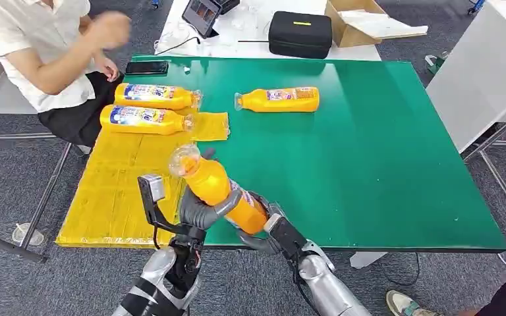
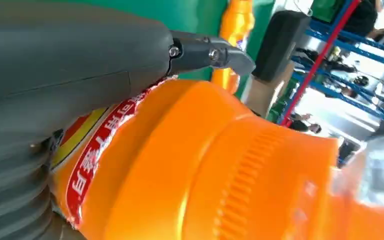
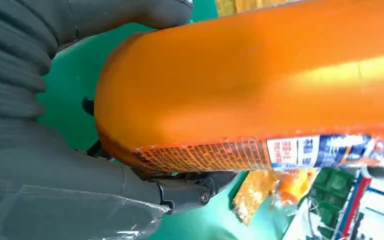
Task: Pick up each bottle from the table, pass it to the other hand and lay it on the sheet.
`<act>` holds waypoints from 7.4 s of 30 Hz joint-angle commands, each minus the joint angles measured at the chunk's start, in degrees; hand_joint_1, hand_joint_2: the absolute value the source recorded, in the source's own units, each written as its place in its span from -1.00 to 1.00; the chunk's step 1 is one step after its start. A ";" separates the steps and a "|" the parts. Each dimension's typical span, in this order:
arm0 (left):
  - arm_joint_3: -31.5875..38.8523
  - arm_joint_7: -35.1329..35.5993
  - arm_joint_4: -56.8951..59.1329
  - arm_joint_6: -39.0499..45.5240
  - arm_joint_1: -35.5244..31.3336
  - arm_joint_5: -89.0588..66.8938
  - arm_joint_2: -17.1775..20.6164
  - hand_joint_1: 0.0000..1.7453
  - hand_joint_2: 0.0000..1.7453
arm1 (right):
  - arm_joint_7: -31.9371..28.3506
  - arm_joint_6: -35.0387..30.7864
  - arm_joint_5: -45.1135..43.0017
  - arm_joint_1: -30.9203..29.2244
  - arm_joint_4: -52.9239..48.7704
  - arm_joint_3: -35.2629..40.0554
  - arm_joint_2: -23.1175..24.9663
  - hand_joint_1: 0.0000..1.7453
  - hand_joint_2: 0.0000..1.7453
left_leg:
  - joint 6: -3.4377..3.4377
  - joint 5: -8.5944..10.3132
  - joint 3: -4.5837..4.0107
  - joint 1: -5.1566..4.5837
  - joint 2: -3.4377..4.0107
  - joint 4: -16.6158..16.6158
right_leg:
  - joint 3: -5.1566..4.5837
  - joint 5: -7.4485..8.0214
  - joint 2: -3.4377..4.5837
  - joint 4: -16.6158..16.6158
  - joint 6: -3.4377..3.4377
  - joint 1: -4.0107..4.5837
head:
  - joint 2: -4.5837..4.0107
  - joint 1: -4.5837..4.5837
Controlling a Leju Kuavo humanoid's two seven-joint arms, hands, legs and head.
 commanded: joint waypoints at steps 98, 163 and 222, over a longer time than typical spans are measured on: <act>14.97 -3.76 38.35 -4.59 -22.08 -73.07 16.20 -1.00 1.00 | -3.94 -32.60 -12.47 6.89 -25.48 -21.14 0.96 -1.00 -1.00 | -0.12 0.10 0.66 0.01 -0.04 -0.14 | 0.60 0.02 -0.04 0.04 -0.20 0.02 | 0.00 0.00; -11.01 8.73 3.56 21.82 -4.60 -23.99 -0.59 -1.00 1.00 | 32.86 -18.94 45.34 -20.90 28.65 3.07 -9.28 -1.00 1.00 | 0.05 0.20 0.03 -0.16 -0.26 -0.03 | 0.06 0.06 -0.30 0.04 0.00 -0.12 | 0.00 0.02; -9.20 6.46 5.16 20.84 -0.77 7.18 -0.77 -1.00 1.00 | 7.12 3.91 -13.06 -1.94 -11.32 -6.37 -5.47 1.00 1.00 | -0.04 0.14 -0.01 -0.03 0.21 -0.05 | -0.09 0.21 0.13 0.03 -0.05 -0.02 | 0.00 0.00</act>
